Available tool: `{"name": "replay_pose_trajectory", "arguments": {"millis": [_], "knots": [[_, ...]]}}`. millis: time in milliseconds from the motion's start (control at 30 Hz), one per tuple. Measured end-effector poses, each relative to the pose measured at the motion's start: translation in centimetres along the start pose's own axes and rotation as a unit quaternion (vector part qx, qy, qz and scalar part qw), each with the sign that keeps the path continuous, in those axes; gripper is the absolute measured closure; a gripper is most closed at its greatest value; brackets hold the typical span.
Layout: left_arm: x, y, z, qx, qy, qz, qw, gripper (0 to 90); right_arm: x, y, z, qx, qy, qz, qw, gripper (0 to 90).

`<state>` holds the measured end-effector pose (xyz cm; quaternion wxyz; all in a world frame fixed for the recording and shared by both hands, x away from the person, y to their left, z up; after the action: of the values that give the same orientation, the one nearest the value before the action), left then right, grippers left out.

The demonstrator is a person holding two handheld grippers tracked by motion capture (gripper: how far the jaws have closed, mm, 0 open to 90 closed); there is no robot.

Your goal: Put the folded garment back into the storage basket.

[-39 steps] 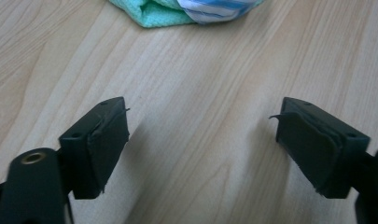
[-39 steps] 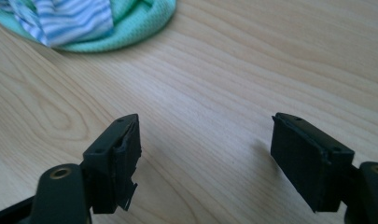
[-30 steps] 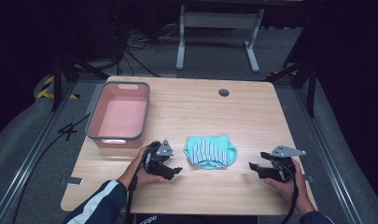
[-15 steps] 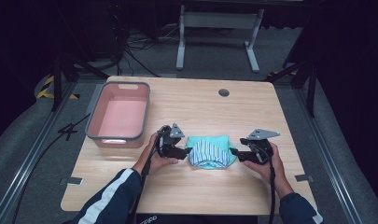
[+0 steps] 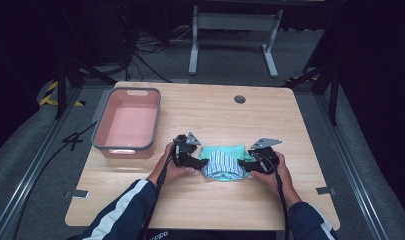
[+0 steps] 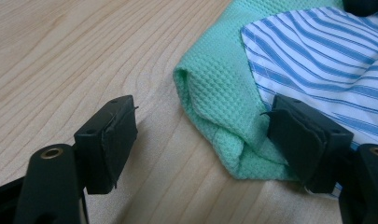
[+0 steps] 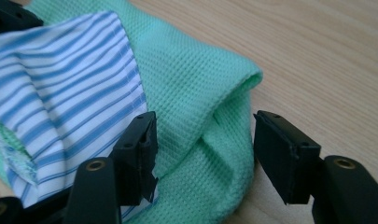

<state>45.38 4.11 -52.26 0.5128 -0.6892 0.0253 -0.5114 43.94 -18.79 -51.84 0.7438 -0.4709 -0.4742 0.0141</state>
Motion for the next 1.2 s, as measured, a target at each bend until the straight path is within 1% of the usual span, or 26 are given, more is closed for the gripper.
{"name": "replay_pose_trajectory", "arguments": {"millis": [67,167,233,267,300,333,367,400,433,467,500,567,633,700,733,767,800,867,900,1000,1033,1067,1100,1167,1200], "knots": [[-0.1,0.0,0.0,0.001,0.0,-0.005,1.0,23.8,-0.1,0.1,0.0,0.005,0.011,-0.007,0.9999,40.3],[-0.1,0.0,-0.1,0.004,0.0,-0.006,1.0,23.8,-0.2,0.0,0.1,0.003,0.011,-0.011,0.9999,41.8],[-0.1,0.0,-0.2,0.002,0.0,-0.007,1.0,24.8,-0.3,0.0,0.2,0.001,0.014,-0.013,0.9998,45.4],[-0.1,-0.1,-0.3,-0.001,0.001,-0.009,1.0,26.9,-0.3,-0.1,0.4,0.003,0.013,-0.011,0.9998,48.5],[-0.2,-0.2,-0.4,-0.006,0.006,-0.01,0.9999,29.9,-0.2,-0.1,0.5,0.005,0.012,-0.01,0.9999,50.3],[-0.1,-0.3,-0.5,-0.013,0.011,-0.012,0.9998,35.7,-0.2,-0.1,0.6,0.005,0.011,-0.008,0.9999,52.5],[-0.1,-0.3,-0.6,-0.014,0.012,-0.01,0.9998,38.9,-0.2,-0.1,0.7,0.006,0.014,-0.007,0.9999,54.1],[-0.1,-0.4,-0.7,-0.02,0.016,-0.007,0.9996,42.5,-0.2,-0.1,0.8,0.006,0.013,-0.007,0.9999,56.3],[-0.1,-0.5,-0.9,-0.028,0.017,-0.008,0.9994,48.9,-0.2,-0.2,0.9,0.008,0.013,-0.006,0.9999,58.1],[-0.1,-0.6,-1.0,-0.03,0.019,-0.004,0.9994,54.7,-0.3,-0.2,0.9,0.008,0.014,-0.005,0.9999,59.4],[-0.1,-0.7,-1.1,-0.037,0.02,-0.002,0.9991,57.2,-0.3,-0.2,1.0,0.009,0.014,-0.005,0.9999,61.3],[-0.1,-0.7,-1.3,-0.048,0.021,-0.006,0.9986,65.9,-0.3,-0.3,1.2,0.013,0.01,-0.001,0.9999,66.4],[-0.2,-0.7,-1.2,-0.055,0.024,-0.005,0.9982,68.8,-0.4,-0.3,1.4,0.015,0.012,-0.002,0.9998,69.1],[-0.2,-0.7,-1.3,-0.068,0.021,-0.004,0.9974,74.3,-0.4,-0.4,1.4,0.017,0.015,-0.002,0.9997,72.1],[-0.2,-0.8,-1.3,-0.069,0.021,-0.003,0.9974,75.7,-0.4,-0.4,1.5,0.018,0.018,-0.002,0.9997,73.7],[-0.2,-0.7,-1.4,-0.076,0.014,-0.006,0.9969,76.9,-0.4,-0.4,1.5,0.019,0.02,-0.003,0.9996,74.7],[-0.2,-0.7,-1.4,-0.077,0.013,-0.007,0.9969,78.6,-0.4,-0.4,1.6,0.018,0.018,-0.002,0.9997,76.3],[-0.2,-0.7,-1.5,-0.075,0.016,-0.005,0.9971,79.8,-0.4,-0.4,1.7,0.019,0.021,-0.001,0.9996,78.1],[-0.1,-0.7,-1.5,-0.071,0.017,-0.008,0.9973,80.4,-0.4,-0.4,1.7,0.019,0.021,-0.001,0.9996,79.0],[-0.1,-0.8,-1.7,-0.065,0.02,-0.007,0.9976,81.5,-0.4,-0.4,1.8,0.019,0.022,-0.001,0.9996,80.4],[0.0,-0.8,-1.9,-0.058,0.025,-0.005,0.998,81.5,-0.4,-0.5,1.8,0.018,0.02,0.0,0.9996,80.8],[0.0,-0.8,-2.0,-0.057,0.029,-0.004,0.998,81.6,-0.4,-0.6,1.9,0.015,0.014,0.001,0.9998,81.2],[0.1,-0.9,-2.1,-0.056,0.03,-0.005,0.998,81.7,-0.3,-0.7,2.0,0.015,0.013,0.001,0.9998,81.5],[0.2,-1.0,-2.2,-0.051,0.039,-0.003,0.9979,81.8,-0.3,-0.9,2.0,0.015,0.012,-0.002,0.9998,81.7],[0.2,-1.0,-2.2,-0.054,0.04,-0.006,0.9977,81.9,-0.2,-1.1,2.1,0.017,0.012,-0.003,0.9998,81.7]]}}
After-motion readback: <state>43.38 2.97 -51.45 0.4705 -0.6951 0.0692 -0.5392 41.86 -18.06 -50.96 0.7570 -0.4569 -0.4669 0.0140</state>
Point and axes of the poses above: each handheld gripper's, and its own axes: y roughly forward along the jaws, x roughly out of its top, z roughly to its left, the point moved 6 cm from there along y, roughly forward along the jaws, and after that the axes turned 8 degrees about x, right-handed, at the moved point
